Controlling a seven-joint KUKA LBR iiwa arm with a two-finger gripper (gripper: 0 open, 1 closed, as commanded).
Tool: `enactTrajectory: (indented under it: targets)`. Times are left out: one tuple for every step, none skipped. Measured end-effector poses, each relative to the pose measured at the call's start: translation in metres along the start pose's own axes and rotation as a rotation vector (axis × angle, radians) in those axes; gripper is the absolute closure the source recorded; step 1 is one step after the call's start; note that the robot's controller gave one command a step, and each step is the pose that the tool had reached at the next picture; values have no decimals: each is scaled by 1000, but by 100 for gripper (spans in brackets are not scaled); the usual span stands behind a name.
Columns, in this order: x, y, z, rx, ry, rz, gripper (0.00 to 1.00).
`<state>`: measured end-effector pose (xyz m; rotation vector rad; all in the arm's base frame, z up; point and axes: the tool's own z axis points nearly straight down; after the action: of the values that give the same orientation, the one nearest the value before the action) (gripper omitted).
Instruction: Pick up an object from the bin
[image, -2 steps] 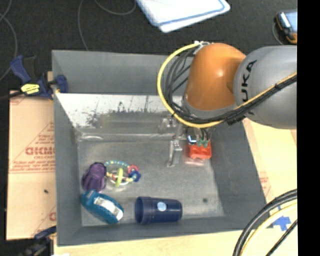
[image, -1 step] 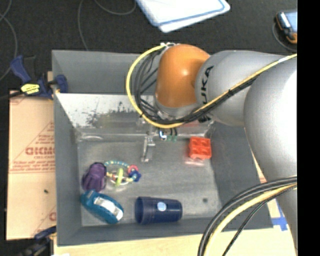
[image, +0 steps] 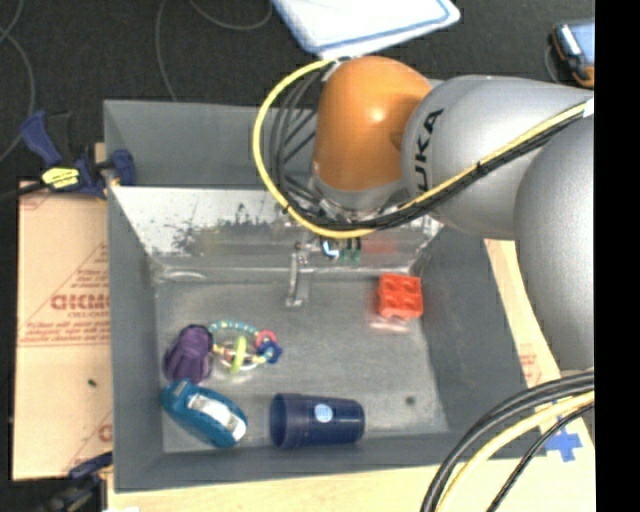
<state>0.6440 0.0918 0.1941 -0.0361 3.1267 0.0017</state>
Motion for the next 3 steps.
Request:
enactTrajectory:
  targets:
    - [48, -3, 58, -1, 3, -57, 0]
    - [65, 13, 81, 1, -1, -105, 0]
    - [74, 16, 118, 0, 4, 49, 0]
